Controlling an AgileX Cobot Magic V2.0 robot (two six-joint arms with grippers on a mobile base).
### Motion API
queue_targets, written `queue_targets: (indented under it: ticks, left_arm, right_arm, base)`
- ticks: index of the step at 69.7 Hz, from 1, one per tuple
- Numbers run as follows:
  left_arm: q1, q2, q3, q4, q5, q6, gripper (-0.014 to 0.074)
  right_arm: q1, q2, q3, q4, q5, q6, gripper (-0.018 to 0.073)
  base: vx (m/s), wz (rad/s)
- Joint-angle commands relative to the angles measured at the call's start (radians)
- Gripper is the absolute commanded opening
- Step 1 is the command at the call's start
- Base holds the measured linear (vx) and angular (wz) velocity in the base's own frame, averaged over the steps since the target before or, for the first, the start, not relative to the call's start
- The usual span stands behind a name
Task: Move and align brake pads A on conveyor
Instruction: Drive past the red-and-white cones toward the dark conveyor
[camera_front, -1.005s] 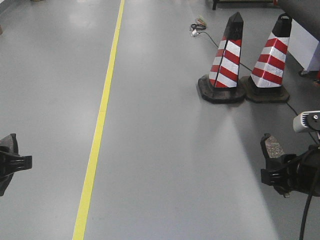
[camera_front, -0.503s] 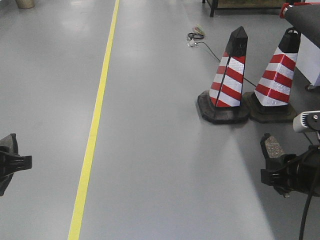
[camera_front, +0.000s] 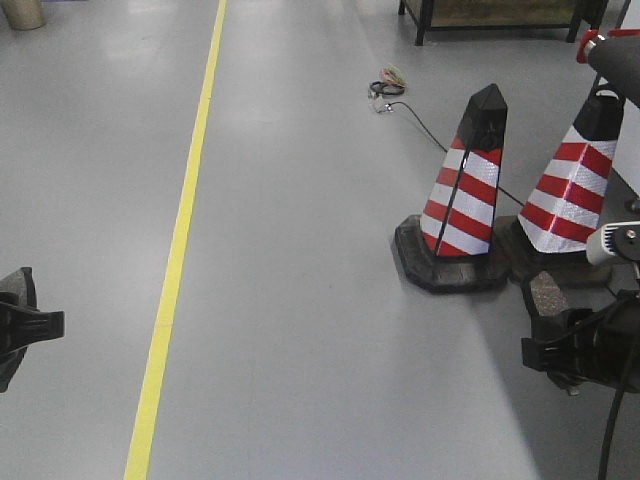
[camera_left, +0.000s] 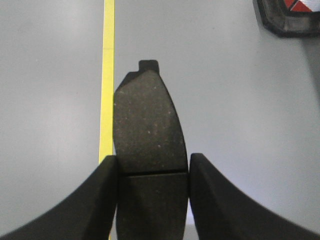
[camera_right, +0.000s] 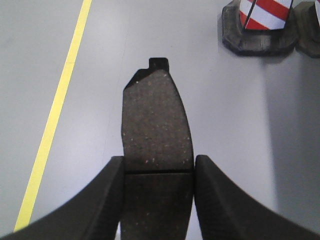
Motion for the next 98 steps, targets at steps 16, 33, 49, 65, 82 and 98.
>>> queue_targets:
  ticks: [16,33,49,65,82,98]
  left_arm:
    - [-0.008,-0.019,-0.026,0.008,-0.063,-0.004,0.0132]
    - [-0.008,-0.019,-0.026,0.008,-0.063,-0.004,0.0132]
    - [-0.008,-0.019,-0.026,0.008,-0.063,-0.004,0.0132]
    - [-0.008,-0.019,-0.026,0.008,-0.063,-0.004,0.0132]
    - [-0.008,-0.019,-0.026,0.008,-0.063,-0.004,0.0132]
    - [-0.008,-0.019,-0.026,0.008,-0.063,-0.004,0.0132]
  right_arm:
    - [-0.002,-0.015,-0.030,-0.003,-0.074,-0.005,0.0013]
    - [-0.002,-0.015,-0.030,-0.003,-0.074,-0.005,0.0013]
    - [-0.002,-0.015,-0.030,-0.003,-0.074,-0.005,0.0013]
    - [-0.002,-0.015,-0.030,-0.003,-0.074,-0.005,0.0013]
    - [-0.002,-0.015,-0.030,-0.003,-0.074,-0.005,0.0013]
    - [-0.002,-0.015,-0.030,-0.003,-0.074,-0.005,0.0013]
  base:
    - [0.49,-0.05]
    - [0.48,-0.13]
    - [0.47,-0.25]
    - [0.46,-0.32]
    - [0.45,-0.34]
    - [0.41,-0.38]
